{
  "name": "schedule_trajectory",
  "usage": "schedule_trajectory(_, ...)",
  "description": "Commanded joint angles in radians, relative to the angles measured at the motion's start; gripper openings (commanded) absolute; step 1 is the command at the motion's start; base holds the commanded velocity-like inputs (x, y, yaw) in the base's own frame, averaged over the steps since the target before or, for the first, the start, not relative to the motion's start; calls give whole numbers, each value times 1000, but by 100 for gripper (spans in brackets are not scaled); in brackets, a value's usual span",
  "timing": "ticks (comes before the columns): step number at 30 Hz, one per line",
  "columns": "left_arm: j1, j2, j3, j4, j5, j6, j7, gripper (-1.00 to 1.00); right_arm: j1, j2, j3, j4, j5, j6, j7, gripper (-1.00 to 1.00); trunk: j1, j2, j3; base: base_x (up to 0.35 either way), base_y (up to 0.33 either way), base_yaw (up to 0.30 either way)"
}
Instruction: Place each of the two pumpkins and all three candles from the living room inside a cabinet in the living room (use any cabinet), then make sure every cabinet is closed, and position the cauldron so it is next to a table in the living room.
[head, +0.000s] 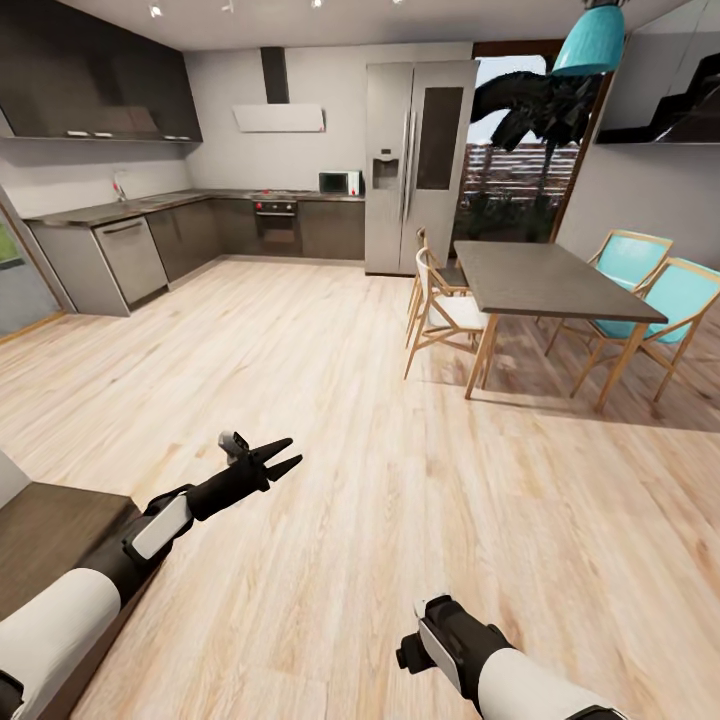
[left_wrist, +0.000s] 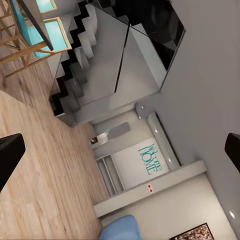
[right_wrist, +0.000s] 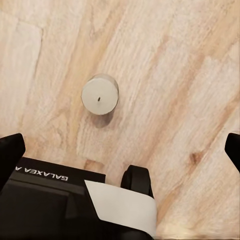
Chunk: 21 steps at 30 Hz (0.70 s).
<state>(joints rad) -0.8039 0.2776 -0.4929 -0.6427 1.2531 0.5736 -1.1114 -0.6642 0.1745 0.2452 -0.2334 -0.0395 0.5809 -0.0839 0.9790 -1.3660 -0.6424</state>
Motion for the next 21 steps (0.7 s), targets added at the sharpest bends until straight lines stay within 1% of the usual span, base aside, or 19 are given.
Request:
schedule_trajectory(1, 0, 0, 0, 0, 0, 0, 0, 100, 0, 0, 0, 0, 0, 8, 0, 100, 4, -7, -3, 0, 0, 0)
schedule_trajectory(5, 0, 1, 0, 0, 1, 0, 0, 100, 0, 0, -1, -3, -1, 21, 1, 100, 19, -35, -16, 0, 0, 0)
schedule_trajectory(6, 0, 1, 0, 10, 2, 0, 0, 100, -1, 0, -1, -4, -2, 23, 35, 100, 23, -42, -19, 0, 0, 0)
schedule_trajectory(11, 0, 1, 0, 24, 2, 0, -1, 100, -3, 0, -1, -5, -1, 24, 58, 100, 42, -77, -35, 0, 0, 0)
schedule_trajectory(15, 0, -1, 0, 26, 2, 0, -1, 100, -3, 0, -1, -7, 7, -17, 62, 100, 58, -105, -47, 0, 0, 0)
schedule_trajectory(17, 0, -1, 0, 26, 2, 0, -1, 100, -1, 0, -1, -6, 6, -92, 62, 100, 65, -119, -53, 0, 0, 0)
schedule_trajectory(21, 0, 0, 0, 26, 2, 0, -1, 100, -1, 0, 1, -10, 8, -143, 62, 100, 81, -147, -66, 0, 0, 0)
